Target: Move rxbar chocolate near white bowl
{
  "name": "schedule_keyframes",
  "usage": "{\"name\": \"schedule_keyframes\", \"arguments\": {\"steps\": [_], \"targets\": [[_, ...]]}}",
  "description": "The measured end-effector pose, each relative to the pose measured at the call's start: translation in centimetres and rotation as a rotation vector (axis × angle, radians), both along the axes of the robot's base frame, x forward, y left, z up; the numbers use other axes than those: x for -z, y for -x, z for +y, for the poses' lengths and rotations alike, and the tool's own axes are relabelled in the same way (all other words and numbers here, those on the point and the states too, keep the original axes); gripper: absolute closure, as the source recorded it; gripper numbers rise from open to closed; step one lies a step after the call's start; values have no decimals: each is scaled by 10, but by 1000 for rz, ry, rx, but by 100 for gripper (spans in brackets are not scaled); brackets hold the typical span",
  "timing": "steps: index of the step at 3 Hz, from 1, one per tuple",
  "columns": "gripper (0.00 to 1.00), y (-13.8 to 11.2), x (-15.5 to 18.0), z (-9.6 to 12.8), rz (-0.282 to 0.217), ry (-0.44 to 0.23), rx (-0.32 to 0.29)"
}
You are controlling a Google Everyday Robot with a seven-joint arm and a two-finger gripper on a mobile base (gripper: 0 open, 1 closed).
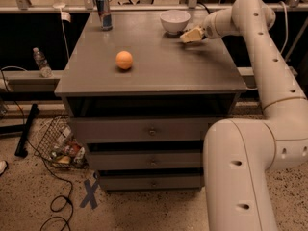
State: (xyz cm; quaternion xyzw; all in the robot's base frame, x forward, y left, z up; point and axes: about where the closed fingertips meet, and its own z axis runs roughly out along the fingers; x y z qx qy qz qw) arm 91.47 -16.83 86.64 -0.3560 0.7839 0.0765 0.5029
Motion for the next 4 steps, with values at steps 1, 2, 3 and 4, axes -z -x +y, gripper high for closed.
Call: {"name": "schedule_keyframes", "arguments": {"steps": [1,2,3,4], "targets": [[82,-1,2,2,3,-2,-2],[59,-2,6,6,7,-2,-6],[35,-3,9,9,12,-2,-9],[12,-4,13,12,16,-2,-13]]}}
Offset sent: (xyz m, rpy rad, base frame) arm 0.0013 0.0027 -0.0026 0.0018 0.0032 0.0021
